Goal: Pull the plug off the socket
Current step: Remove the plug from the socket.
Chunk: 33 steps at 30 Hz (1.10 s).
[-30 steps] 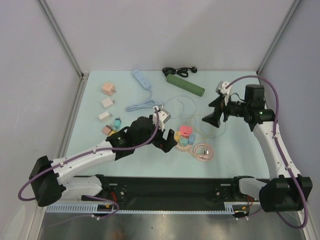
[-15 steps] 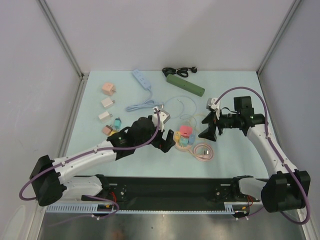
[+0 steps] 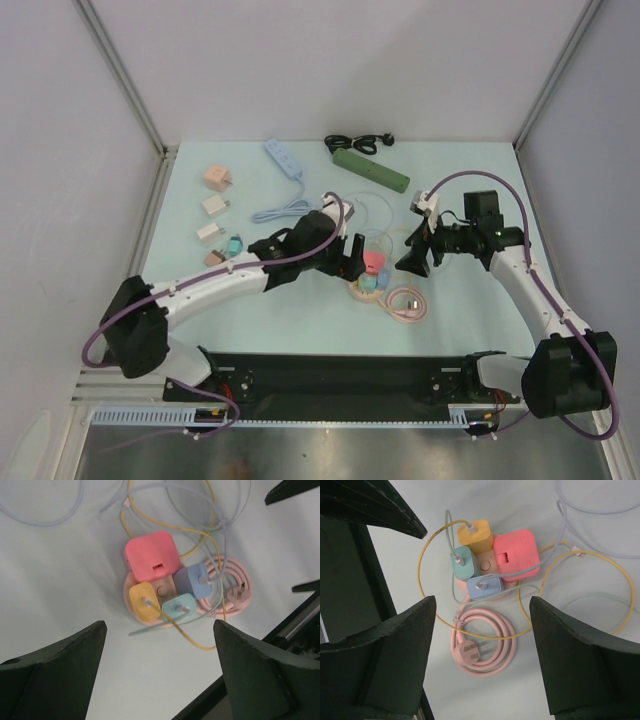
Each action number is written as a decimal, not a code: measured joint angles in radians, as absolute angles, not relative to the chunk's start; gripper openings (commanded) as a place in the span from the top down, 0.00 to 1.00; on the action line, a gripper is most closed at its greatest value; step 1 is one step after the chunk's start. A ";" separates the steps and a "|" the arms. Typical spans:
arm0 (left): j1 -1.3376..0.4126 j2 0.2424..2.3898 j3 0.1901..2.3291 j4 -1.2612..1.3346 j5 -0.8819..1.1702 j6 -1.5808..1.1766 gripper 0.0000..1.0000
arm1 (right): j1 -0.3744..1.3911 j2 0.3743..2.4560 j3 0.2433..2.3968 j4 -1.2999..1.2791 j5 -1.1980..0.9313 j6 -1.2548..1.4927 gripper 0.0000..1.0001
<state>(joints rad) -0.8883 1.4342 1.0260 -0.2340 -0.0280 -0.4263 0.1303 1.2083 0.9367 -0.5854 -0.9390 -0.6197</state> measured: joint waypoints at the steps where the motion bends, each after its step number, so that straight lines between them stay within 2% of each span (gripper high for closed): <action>1: -0.888 1.467 1.070 -0.263 -0.032 -0.429 0.07 | 0.130 1.208 0.937 -0.582 -0.931 -0.614 0.21; 7: -0.879 1.633 1.243 -0.363 -0.041 -0.427 0.17 | 0.126 1.208 0.937 -0.561 -0.908 -0.591 0.21; 13: -0.872 1.749 1.303 -0.454 -0.041 -0.426 0.28 | 0.113 1.208 0.937 -0.555 -0.897 -0.575 0.21; 17: -0.870 1.808 1.347 -0.490 -0.041 -0.425 0.31 | 0.108 1.208 0.937 -0.555 -0.897 -0.568 0.21; 24: -0.869 1.860 1.406 -0.521 -0.040 -0.418 0.34 | 0.107 1.208 0.937 -0.553 -0.897 -0.567 0.21; 33: -0.869 1.892 1.423 -0.562 -0.041 -0.418 0.47 | 0.107 1.208 0.937 -0.548 -0.897 -0.557 0.21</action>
<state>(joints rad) -0.8692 1.8923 1.4235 -0.5625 -0.0406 -0.4183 0.1070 1.2083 0.9367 -0.5484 -0.8970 -0.5568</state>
